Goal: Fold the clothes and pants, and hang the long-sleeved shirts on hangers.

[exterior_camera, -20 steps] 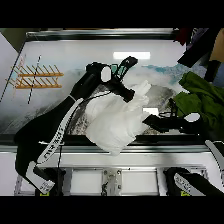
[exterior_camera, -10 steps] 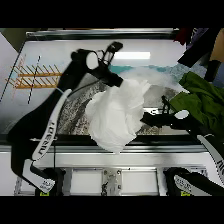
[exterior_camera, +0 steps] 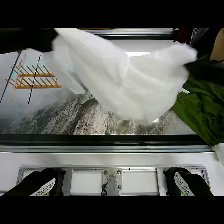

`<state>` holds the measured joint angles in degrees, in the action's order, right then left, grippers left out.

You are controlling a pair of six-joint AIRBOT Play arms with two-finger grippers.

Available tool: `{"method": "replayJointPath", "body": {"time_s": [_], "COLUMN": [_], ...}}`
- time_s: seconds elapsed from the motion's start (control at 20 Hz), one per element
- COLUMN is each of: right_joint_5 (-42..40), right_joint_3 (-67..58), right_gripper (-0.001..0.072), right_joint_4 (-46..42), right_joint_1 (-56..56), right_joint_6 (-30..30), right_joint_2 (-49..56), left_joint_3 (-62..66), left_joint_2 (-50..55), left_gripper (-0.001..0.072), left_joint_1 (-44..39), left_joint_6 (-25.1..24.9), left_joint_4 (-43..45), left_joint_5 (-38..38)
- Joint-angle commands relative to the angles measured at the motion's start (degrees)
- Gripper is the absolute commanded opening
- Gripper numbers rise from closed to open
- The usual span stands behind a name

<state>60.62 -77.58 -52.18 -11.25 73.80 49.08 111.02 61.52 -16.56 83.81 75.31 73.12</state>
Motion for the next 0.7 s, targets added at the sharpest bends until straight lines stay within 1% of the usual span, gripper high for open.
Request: {"method": "replayJointPath", "body": {"time_s": [0.0, 0.1, 0.2, 0.3, 0.4, 0.5, 0.55, 0.65], "right_joint_5": [1.97, 2.86, 3.06, 4.55, 7.69, 11.89, 13.09, 13.57], "right_joint_3": [-12.90, -16.20, -17.33, -17.31, -17.27, -16.74, -15.98, -13.68], "right_gripper": [0.0007, 0.0008, 0.0007, 0.0007, 0.0007, 0.0007, 0.0007, 0.0007], "right_joint_4": [-1.64, -1.64, -1.62, -1.62, -1.66, -1.73, -2.67, -7.76], "right_joint_1": [-1.99, -1.97, -1.86, -1.86, -1.81, -1.57, -0.72, 3.21], "right_joint_6": [3.26, 5.18, 6.93, 7.58, 8.09, 8.02, 7.43, 7.04], "right_joint_2": [-3.91, -4.02, -4.02, -3.26, -0.74, 3.43, 5.73, 10.80], "left_joint_3": [-0.04, -0.04, -0.13, -3.15, -12.17, -24.39, -30.86, -43.78], "left_joint_2": [-10.54, -13.68, -15.54, -16.94, -18.80, -20.06, -20.50, -20.68], "left_gripper": [0.0009, 0.0009, 0.0009, 0.0009, 0.0009, 0.0009, 0.0009, 0.0009], "left_joint_1": [1.18, 1.18, 1.18, 1.18, 1.18, 1.18, 1.18, 1.18], "left_joint_6": [1.95, 2.64, 4.70, 5.86, 6.27, 7.21, 7.63, 7.67], "left_joint_4": [0.15, 0.15, 0.17, 0.17, 0.15, 0.15, -0.02, -0.46], "left_joint_5": [0.92, 3.17, 6.54, 9.38, 9.55, 8.02, 6.23, 0.52]}}
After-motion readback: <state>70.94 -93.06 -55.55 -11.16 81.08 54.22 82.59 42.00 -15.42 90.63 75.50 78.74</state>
